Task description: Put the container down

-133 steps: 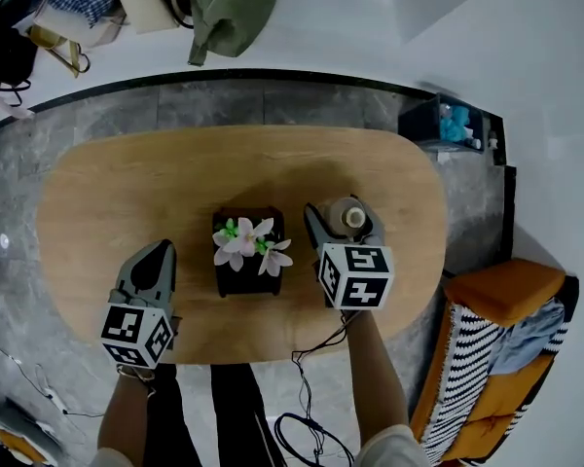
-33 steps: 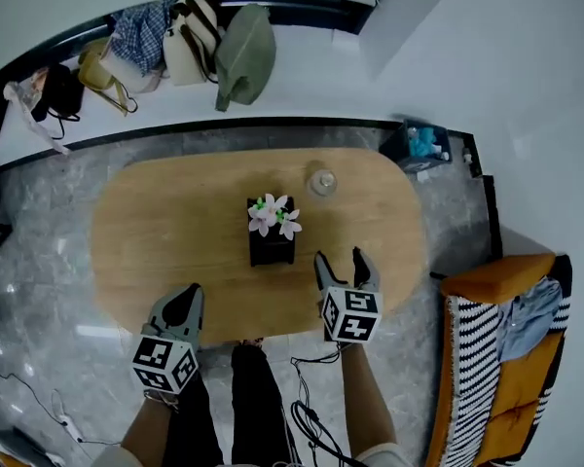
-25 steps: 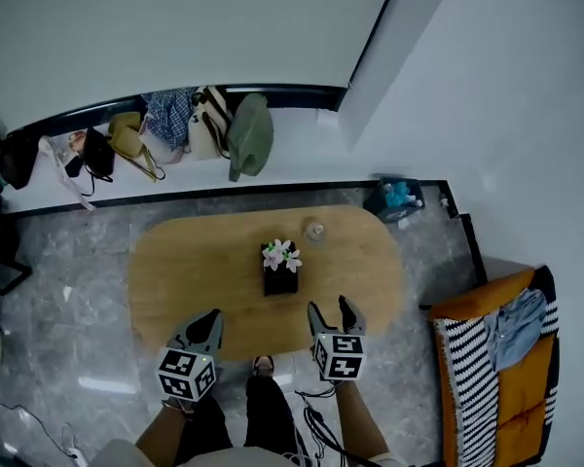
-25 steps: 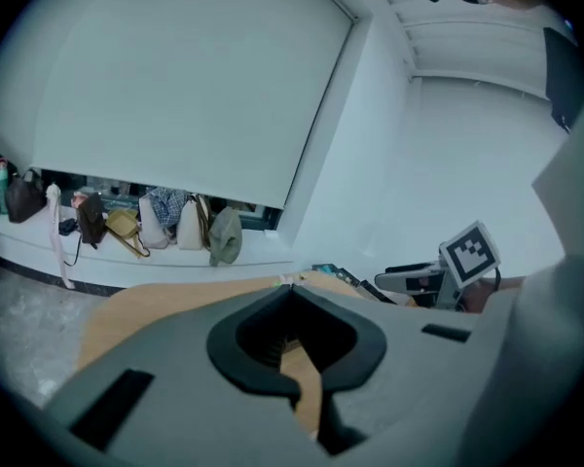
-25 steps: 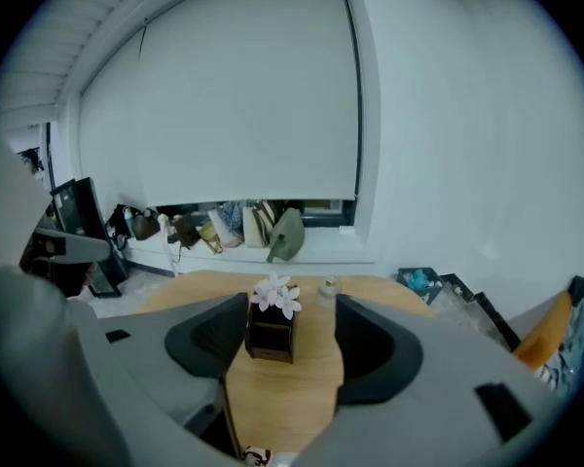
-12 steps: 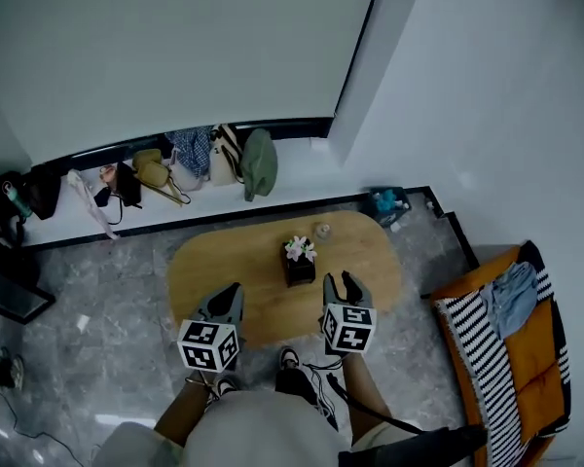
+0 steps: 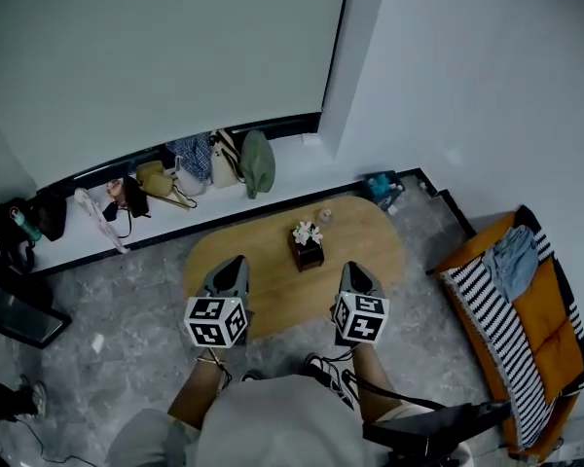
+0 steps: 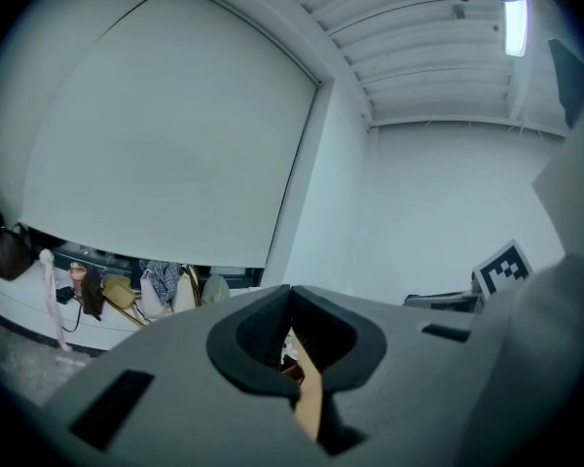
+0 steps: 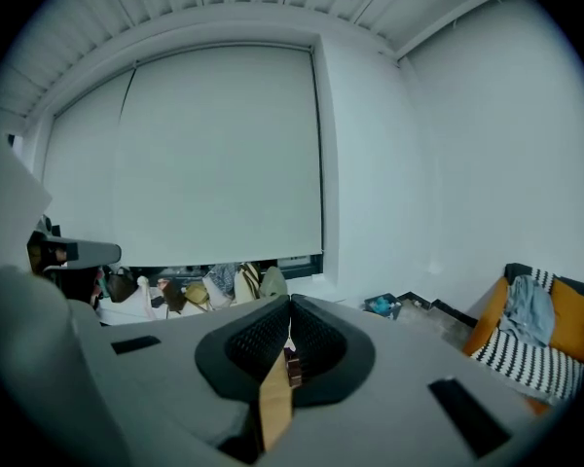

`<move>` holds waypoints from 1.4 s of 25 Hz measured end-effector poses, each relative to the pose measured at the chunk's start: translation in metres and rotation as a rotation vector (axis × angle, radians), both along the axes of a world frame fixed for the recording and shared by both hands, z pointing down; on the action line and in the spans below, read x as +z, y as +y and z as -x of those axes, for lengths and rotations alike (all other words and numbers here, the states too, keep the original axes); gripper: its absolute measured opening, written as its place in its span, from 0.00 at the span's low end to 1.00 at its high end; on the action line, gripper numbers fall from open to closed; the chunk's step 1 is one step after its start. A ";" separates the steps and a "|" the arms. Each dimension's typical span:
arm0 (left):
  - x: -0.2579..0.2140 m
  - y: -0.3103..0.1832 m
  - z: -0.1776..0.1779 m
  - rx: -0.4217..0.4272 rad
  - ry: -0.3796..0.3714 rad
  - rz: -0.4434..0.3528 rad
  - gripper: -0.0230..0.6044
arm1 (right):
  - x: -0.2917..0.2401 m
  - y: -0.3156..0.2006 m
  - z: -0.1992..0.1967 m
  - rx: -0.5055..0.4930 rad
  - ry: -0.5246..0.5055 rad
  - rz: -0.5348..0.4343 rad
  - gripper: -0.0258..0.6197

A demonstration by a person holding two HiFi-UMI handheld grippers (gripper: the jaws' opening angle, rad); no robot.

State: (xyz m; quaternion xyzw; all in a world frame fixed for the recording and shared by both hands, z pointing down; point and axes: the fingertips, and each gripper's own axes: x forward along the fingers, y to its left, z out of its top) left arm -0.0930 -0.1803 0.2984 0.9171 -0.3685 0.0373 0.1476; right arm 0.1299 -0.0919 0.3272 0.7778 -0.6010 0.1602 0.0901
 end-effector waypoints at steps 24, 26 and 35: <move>-0.009 0.051 -0.064 -0.053 -0.041 0.010 0.05 | -0.004 0.049 -0.055 -0.046 -0.008 0.034 0.08; -0.011 0.050 -0.064 -0.046 -0.045 -0.001 0.05 | -0.004 0.049 -0.055 -0.037 -0.007 0.030 0.08; -0.006 0.038 -0.046 -0.066 -0.032 0.022 0.05 | -0.002 0.042 -0.039 -0.044 -0.003 0.047 0.08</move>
